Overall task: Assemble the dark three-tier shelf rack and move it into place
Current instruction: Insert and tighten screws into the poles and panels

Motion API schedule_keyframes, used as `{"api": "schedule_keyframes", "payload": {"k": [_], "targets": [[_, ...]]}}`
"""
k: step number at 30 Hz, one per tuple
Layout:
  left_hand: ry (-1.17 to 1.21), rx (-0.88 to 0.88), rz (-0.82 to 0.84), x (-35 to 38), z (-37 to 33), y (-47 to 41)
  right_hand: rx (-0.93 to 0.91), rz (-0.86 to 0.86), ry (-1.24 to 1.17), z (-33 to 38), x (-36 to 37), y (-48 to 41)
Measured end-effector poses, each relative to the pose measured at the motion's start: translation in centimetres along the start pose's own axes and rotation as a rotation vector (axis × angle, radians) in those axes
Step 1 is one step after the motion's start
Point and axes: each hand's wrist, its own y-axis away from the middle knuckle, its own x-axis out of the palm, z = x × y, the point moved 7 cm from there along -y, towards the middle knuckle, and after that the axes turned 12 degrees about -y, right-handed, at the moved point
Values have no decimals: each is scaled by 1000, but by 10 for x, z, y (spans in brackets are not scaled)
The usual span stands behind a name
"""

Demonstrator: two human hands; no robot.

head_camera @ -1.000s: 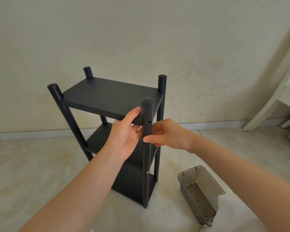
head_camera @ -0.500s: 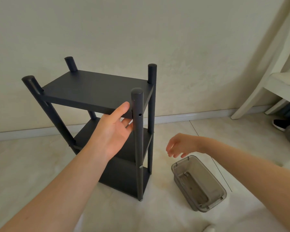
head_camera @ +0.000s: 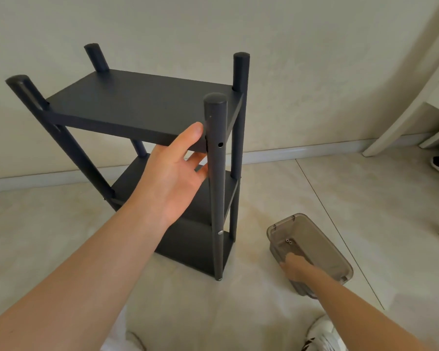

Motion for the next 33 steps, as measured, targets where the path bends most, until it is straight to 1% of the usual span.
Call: {"api": "schedule_keyframes", "payload": {"k": [3,6,10,13,18,20,23,28,31,33], "targets": [[23,24,14,1,0,-1,-4,-45,-27,-1,15,-5],[46,44,31,1,-1,-2,-59,-74,36,14,28,-10],[30,32,-9,0,-1,0,-125,35,15,48,54,-9],[28,35,-37,0,-3,1,-222,108,-22,72,77,-5],[14,58,-81,-2,-5,5,-320,199,-80,93,104,-1],[-3,60,-108,-3,-4,5,-321,207,-132,94,101,-6],[-12,66,-103,-2,-6,6,-278,147,-179,86,84,-20],[-59,74,-58,-4,-6,6,-154,93,-105,56,81,-49],[-90,60,-53,-7,-4,4,-159,94,-90,55,91,-59],[-123,49,-31,-6,-3,4,-208,104,-95,65,96,-63]]}}
